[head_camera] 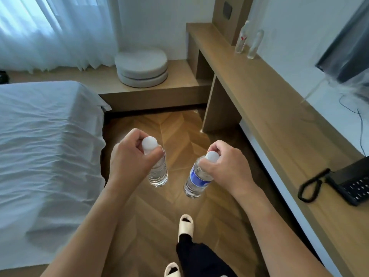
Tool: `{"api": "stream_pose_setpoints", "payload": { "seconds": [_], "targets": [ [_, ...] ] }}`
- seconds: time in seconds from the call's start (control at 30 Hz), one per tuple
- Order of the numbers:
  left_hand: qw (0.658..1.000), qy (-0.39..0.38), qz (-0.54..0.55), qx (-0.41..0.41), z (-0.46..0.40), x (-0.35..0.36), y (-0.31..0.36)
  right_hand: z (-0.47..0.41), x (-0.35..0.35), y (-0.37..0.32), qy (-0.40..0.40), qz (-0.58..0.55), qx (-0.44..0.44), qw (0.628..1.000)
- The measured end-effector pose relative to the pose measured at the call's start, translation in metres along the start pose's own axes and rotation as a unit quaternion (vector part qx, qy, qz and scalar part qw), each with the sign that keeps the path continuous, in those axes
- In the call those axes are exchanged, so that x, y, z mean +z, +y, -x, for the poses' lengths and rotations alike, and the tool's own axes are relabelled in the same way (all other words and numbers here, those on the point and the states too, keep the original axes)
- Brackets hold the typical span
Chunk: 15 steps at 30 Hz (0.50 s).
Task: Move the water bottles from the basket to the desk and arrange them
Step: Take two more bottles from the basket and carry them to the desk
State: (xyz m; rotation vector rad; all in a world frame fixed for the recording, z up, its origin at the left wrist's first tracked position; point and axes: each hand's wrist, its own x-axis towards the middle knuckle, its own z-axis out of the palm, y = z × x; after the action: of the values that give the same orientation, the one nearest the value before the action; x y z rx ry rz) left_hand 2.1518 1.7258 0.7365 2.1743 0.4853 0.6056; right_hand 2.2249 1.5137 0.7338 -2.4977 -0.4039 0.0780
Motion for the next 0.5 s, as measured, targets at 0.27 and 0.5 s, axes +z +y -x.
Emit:
{"api": "stream_pose_setpoints", "payload": {
  "seconds": [0.27, 0.5],
  "targets": [
    [0.999, -0.018, -0.039, 0.017, -0.148, 0.039, -0.024, -0.153, 0.035, -0.015, 0.014, -0.001, -0.006, 1.0],
    [1.0, -0.005, 0.004, 0.008, -0.28, 0.059, -0.046, -0.282, 0.054, -0.045, 0.019, 0.0, 0.005, 1.0]
  ]
}}
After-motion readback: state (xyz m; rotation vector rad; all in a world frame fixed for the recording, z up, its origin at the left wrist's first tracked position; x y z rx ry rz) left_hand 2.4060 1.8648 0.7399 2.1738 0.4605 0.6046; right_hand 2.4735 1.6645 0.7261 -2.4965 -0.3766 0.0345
